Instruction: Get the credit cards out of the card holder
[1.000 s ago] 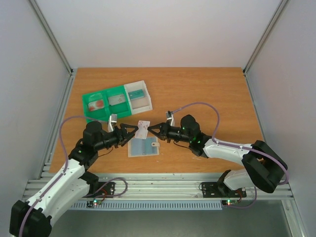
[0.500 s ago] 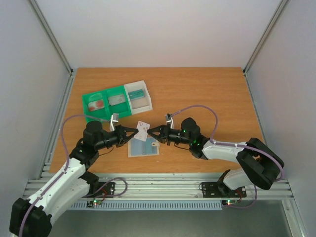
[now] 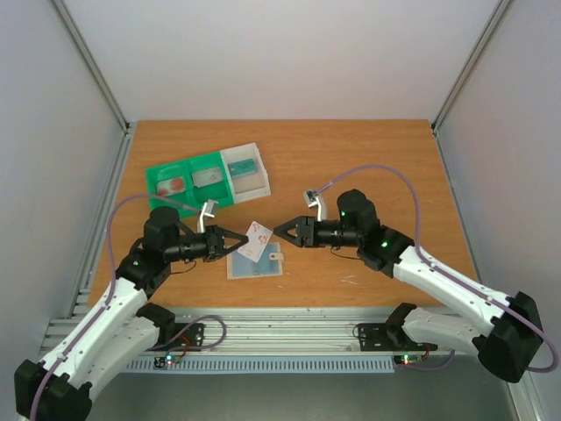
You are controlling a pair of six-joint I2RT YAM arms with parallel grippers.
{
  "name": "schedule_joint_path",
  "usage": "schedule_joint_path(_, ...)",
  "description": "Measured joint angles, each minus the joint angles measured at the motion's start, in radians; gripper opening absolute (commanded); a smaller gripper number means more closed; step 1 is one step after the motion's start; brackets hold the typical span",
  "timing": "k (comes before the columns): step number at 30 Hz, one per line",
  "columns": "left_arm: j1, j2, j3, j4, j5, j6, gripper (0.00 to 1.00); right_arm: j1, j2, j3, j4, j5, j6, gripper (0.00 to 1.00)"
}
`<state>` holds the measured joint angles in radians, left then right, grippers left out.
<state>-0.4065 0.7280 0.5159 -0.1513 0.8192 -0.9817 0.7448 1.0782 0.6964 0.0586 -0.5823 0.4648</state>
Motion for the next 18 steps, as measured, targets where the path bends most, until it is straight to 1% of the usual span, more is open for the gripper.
schedule_joint_path(1,0.0,-0.005,0.006,-0.019,0.015,0.013,0.0,0.0,-0.014,0.051,-0.096,0.004,-0.063,0.46)
schedule_joint_path(4,-0.001,-0.011,0.024,-0.073,0.053,0.047,0.0,0.0,-0.034,0.166,-0.304,-0.001,-0.211,0.47)
schedule_joint_path(8,-0.002,-0.011,0.047,-0.112,0.101,0.085,0.0,0.0,-0.003,0.273,-0.496,-0.046,-0.356,0.49)
schedule_joint_path(12,-0.004,-0.012,0.047,-0.11,0.154,0.091,0.0,0.0,0.032,0.286,-0.57,-0.107,-0.415,0.49)
schedule_joint_path(18,-0.006,-0.016,0.047,-0.11,0.198,0.093,0.0,0.0,0.101,0.286,-0.576,-0.19,-0.416,0.5)
